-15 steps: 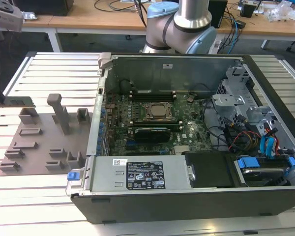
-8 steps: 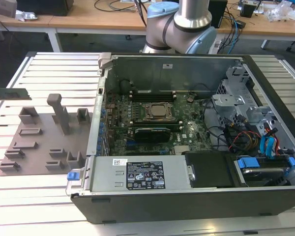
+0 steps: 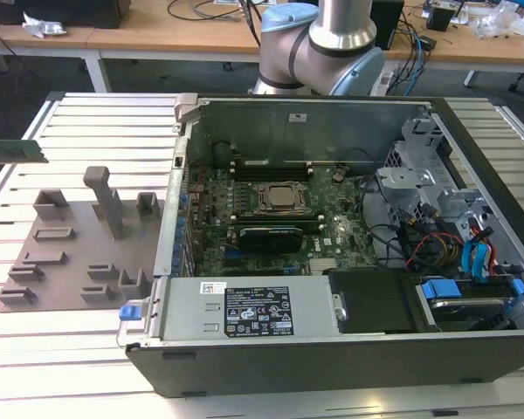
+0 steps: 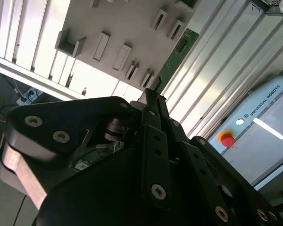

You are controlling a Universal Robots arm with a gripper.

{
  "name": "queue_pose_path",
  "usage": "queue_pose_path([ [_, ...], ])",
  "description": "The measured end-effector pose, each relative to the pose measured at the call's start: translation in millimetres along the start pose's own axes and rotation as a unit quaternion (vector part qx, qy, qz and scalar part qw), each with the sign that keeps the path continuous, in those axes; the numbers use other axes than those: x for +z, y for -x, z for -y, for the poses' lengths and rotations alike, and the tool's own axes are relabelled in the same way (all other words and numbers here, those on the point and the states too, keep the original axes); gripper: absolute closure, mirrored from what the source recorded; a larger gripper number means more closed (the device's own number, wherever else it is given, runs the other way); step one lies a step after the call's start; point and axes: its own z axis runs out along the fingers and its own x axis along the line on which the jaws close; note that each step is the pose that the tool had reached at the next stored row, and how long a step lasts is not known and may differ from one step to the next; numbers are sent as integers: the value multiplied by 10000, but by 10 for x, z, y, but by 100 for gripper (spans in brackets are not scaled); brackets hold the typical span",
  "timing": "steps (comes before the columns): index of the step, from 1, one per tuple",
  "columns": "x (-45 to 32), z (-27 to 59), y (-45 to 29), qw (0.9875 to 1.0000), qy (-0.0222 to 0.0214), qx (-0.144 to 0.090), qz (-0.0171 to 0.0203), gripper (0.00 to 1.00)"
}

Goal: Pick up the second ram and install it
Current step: 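Pick up the second ram and move it above second insertion slot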

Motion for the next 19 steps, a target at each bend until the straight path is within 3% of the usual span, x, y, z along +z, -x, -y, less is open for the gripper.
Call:
queue_pose_path([
  [4, -87, -1, 2, 10000, 0, -1, 4, 87],
  [5, -89, 0, 1, 10000, 1, -2, 54, 87],
  [6, -90, 0, 1, 9999, 3, -2, 132, 87],
  [7, -89, -1, 2, 9996, 6, -2, 296, 87],
  [9, -90, -1, 2, 9996, 6, -1, 296, 87],
  [11, -83, 58, 3, 9997, 7, -1, 239, 87],
  [14, -62, 383, 9, 9999, 32, 1, 131, 87],
  [15, -56, 481, 10, 9999, 40, 1, 112, 87],
  [19, -52, 664, 14, 9999, 59, 2, 108, 87],
])
